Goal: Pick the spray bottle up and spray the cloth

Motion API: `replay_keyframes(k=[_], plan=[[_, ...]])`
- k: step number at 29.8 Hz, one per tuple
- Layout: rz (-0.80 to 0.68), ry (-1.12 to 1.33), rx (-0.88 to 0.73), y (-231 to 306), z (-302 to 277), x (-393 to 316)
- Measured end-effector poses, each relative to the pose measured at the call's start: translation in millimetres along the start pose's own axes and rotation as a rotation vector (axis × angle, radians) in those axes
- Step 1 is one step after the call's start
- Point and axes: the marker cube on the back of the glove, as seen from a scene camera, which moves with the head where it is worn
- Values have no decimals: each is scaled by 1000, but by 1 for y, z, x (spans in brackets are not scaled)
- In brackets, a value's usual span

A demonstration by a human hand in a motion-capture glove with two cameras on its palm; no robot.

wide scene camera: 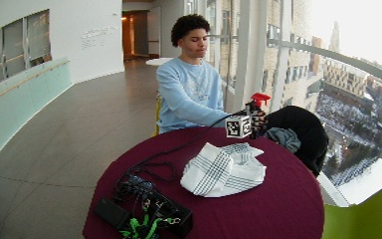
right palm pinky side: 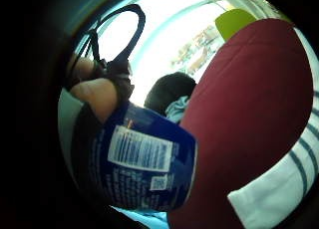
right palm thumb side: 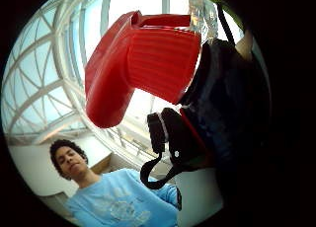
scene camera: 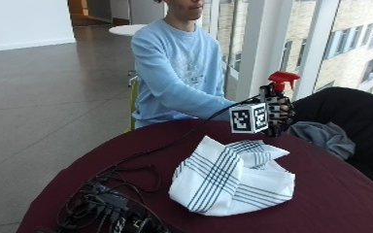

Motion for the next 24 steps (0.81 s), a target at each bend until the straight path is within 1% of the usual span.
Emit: replay_keyframes(k=[8, 16, 20, 24], plan=[[3, 17, -21, -3, 3, 16], [44, -6, -78, 3, 3, 14], [36, 13, -89, 10, -11, 3], [16, 93, -109, 24, -34, -15]])
